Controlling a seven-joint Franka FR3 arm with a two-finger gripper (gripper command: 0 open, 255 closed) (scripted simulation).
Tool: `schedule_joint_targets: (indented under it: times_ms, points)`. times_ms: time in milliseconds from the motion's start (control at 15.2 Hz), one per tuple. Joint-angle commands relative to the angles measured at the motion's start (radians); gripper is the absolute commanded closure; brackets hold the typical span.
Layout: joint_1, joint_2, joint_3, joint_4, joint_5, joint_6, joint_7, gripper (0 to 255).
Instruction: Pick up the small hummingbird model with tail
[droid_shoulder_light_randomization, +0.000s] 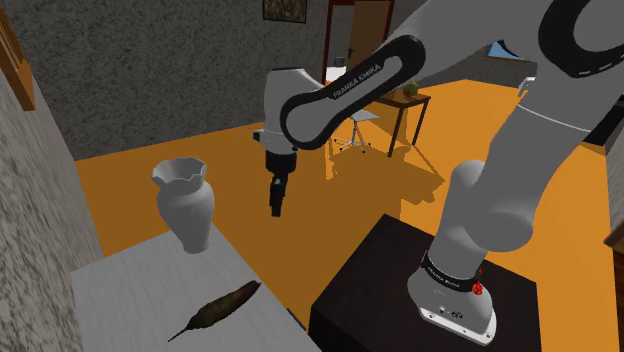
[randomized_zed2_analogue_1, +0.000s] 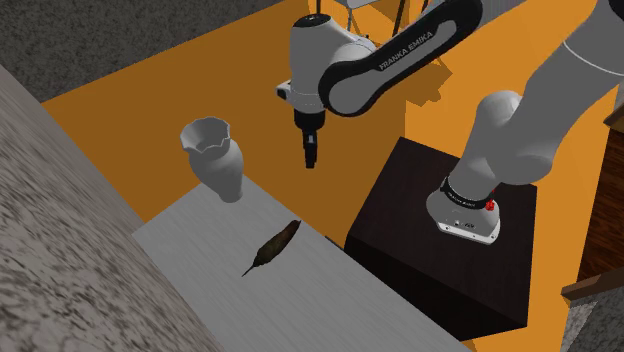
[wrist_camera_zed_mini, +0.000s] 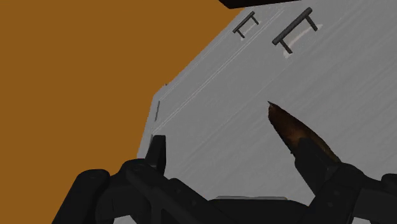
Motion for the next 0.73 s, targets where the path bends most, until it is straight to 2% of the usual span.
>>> schedule_joint_targets:
  times_ms: [0, 660]
  points:
    - [0.021, 0.058, 0.014, 0.019, 0.01, 0.047, -0.037, 0]
    - [0.11, 0.35, 0.101, 0.132, 0.025, 0.26, -0.19, 0]
